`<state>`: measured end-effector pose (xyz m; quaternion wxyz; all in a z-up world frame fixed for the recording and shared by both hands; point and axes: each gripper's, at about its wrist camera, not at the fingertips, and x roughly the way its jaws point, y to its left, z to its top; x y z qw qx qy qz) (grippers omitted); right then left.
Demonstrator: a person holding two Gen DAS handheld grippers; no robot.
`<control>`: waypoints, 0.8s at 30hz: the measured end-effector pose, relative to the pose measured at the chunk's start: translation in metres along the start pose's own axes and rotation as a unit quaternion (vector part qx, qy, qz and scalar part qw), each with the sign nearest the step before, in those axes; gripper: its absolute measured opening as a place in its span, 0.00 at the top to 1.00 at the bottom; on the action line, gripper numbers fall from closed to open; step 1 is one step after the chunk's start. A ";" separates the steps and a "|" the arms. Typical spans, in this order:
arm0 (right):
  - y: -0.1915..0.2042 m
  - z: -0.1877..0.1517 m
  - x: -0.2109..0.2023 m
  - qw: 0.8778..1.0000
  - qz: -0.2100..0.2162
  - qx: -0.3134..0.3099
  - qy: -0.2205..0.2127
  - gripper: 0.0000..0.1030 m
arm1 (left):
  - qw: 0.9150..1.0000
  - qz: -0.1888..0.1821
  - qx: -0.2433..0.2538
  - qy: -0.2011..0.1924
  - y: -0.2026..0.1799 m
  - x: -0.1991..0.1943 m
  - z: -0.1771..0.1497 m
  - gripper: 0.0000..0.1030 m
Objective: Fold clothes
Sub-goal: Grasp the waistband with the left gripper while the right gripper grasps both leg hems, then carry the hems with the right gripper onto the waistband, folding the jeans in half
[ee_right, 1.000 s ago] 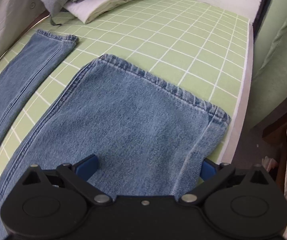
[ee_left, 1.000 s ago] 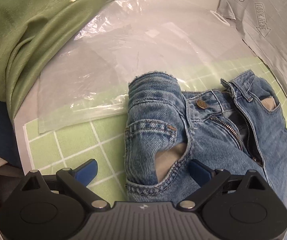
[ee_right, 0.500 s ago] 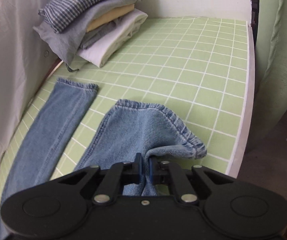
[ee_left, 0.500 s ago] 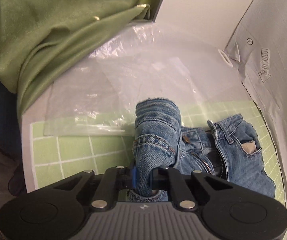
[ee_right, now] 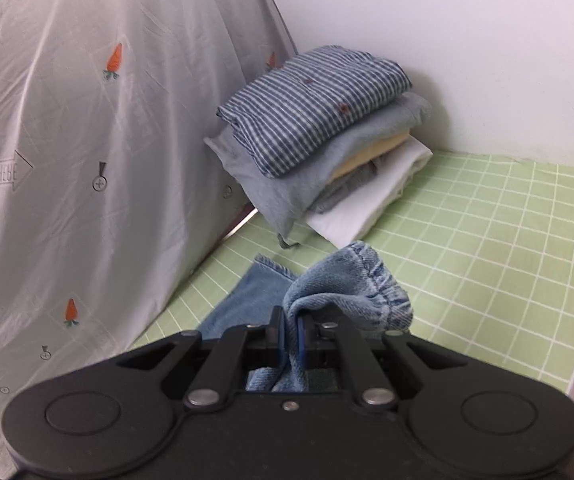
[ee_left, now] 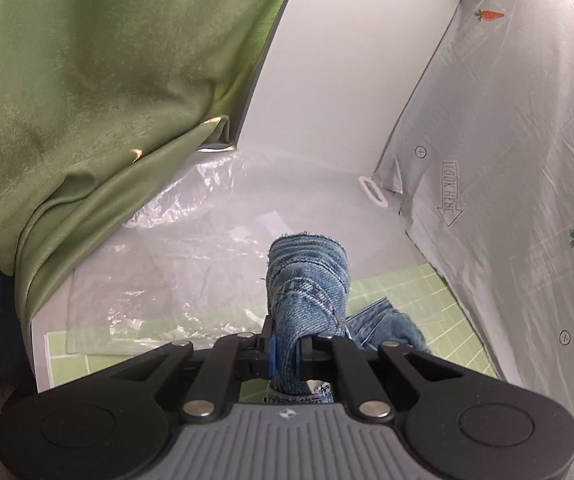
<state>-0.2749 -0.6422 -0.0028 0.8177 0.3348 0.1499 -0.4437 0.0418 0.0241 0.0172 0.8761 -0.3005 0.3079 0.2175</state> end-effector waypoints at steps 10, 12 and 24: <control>0.050 0.034 0.049 0.999 0.001 -0.045 -0.029 0.94 | 1.000 0.008 -0.019 -0.005 -0.064 0.037 -0.001 0.92; 0.054 0.030 0.070 0.999 -0.016 -0.035 -0.013 0.94 | 1.000 0.016 -0.020 0.000 -0.074 0.050 -0.003 0.92; 0.117 0.048 0.255 0.994 -0.031 -0.060 0.082 0.90 | 0.997 0.027 0.059 0.050 -0.219 0.179 -0.022 0.81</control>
